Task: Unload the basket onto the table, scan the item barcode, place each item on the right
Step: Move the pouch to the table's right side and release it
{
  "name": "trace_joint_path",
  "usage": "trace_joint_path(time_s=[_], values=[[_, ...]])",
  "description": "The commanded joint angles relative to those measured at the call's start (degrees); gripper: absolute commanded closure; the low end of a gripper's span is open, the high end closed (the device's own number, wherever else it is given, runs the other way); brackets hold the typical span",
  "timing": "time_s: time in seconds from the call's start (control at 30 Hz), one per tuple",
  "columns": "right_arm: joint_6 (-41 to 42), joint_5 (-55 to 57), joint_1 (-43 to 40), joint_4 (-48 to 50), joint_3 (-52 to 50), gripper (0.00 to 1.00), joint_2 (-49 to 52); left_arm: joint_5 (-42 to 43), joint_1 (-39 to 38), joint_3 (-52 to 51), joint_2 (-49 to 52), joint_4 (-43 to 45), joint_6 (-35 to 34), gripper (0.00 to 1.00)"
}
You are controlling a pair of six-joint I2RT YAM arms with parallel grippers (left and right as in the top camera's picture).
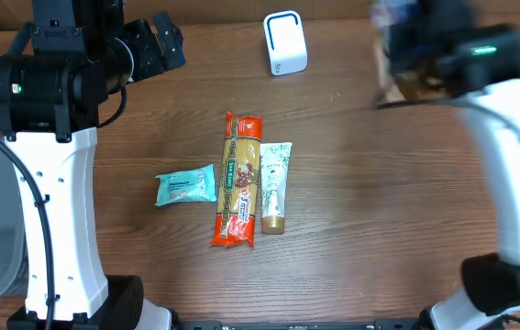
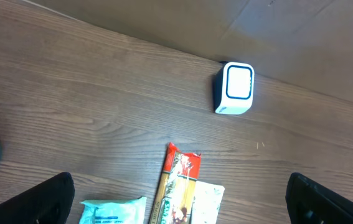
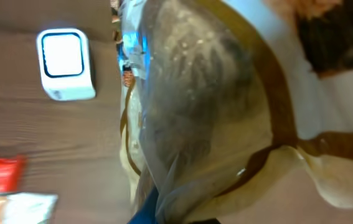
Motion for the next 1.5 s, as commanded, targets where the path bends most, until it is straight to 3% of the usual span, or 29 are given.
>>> trace_joint_path(time_s=[0.0, 0.1, 0.3, 0.43, 0.57, 0.6, 0.63, 0.77, 0.93, 1.2, 1.33, 1.47], values=[[19.4, -20.3, -8.9, -4.5, -2.0, 0.96, 2.7, -0.4, 0.2, 0.4, 0.3, 0.2, -1.0, 0.0], [28.0, -20.0, -16.2, -3.8, -7.8, 0.96, 2.8, -0.4, 0.2, 0.4, 0.3, 0.2, -1.0, 0.0], [42.1, -20.5, -26.2, 9.6, -26.3, 0.96, 2.8, -0.4, 0.2, 0.4, 0.3, 0.2, -1.0, 0.0], [45.2, -20.2, -29.4, 21.8, -38.8, 0.96, 2.8, -0.4, 0.2, 0.4, 0.3, 0.2, -1.0, 0.0], [45.2, -18.5, -29.1, 26.3, -45.6, 0.96, 2.8, -0.4, 0.2, 0.4, 0.3, 0.2, -1.0, 0.0], [45.1, -17.7, -28.9, 26.4, -46.5, 0.94, 2.8, -0.4, 0.2, 0.4, 0.3, 0.2, -1.0, 0.0], [44.1, -17.1, -28.7, 26.4, -47.4, 0.84, 2.8, -0.4, 0.2, 0.4, 0.3, 0.2, -1.0, 0.0], [37.7, -16.9, -28.6, 22.6, -48.1, 0.35, 2.7, -0.4, 0.2, 0.4, 0.3, 0.2, -1.0, 0.01], [32.9, -16.9, -29.3, 14.4, -46.2, 0.33, 2.4, -0.4, 0.2, 0.4, 0.3, 0.2, -1.0, 0.0], [21.4, -17.1, -27.3, -3.1, -31.3, 0.29, -1.9, -0.4, 0.2, 0.4, 0.3, 0.2, -1.0, 0.0], [16.1, -21.1, -23.2, -8.6, -24.7, 0.24, -4.0, -0.4, 0.2, 0.4, 0.3, 0.2, -1.0, 0.0], [12.2, -27.9, -14.9, -8.4, -24.8, 0.25, -4.7, -0.4, 0.2, 0.4, 0.3, 0.2, -1.0, 0.0]])
